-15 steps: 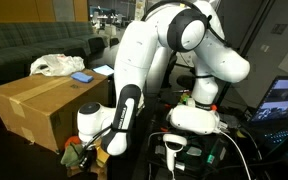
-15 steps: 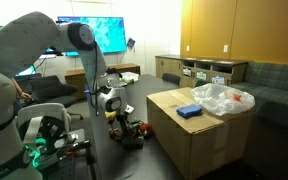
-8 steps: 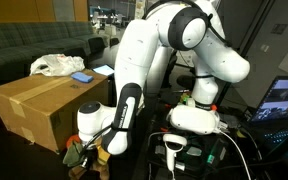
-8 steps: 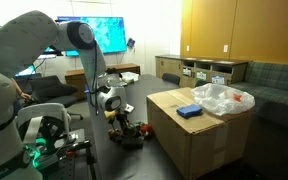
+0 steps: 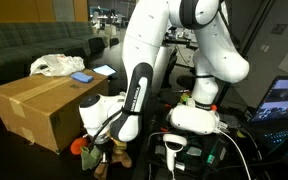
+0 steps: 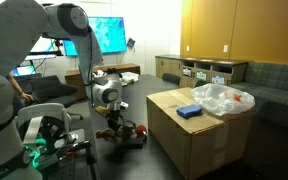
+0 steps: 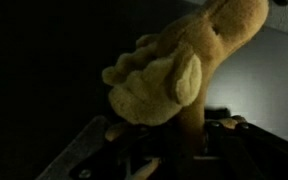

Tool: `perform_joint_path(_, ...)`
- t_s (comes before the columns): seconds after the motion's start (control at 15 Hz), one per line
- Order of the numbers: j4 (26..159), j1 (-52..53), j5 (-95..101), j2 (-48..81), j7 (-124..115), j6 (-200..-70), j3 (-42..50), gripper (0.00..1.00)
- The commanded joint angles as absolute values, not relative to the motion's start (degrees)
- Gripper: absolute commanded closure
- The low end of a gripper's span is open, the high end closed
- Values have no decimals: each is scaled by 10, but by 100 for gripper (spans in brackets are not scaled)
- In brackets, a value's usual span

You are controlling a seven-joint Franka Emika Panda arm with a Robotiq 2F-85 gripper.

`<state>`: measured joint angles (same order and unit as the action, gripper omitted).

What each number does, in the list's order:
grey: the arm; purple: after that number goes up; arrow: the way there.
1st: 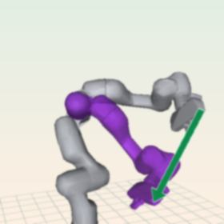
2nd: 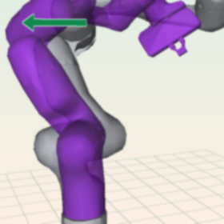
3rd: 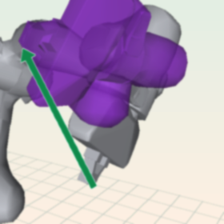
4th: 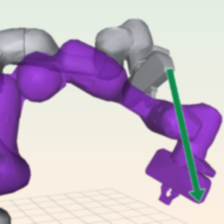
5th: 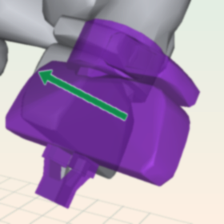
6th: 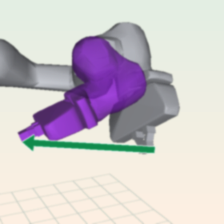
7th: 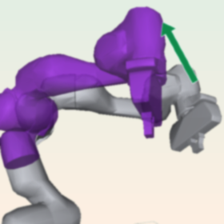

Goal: Put the objects on the table on top of the box and put the objects on the box on the table

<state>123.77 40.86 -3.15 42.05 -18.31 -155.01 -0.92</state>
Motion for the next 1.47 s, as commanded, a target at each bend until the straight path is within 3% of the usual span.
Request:
perform_joint_path(0.0,1284,391,18,329,-159,-1455,-26,96)
perform_joint_path(0.47,1296,381,92,204,-200,-1350,-46,96)
perform_joint_path(1.4,1248,297,197,68,-417,-1378,-88,96)
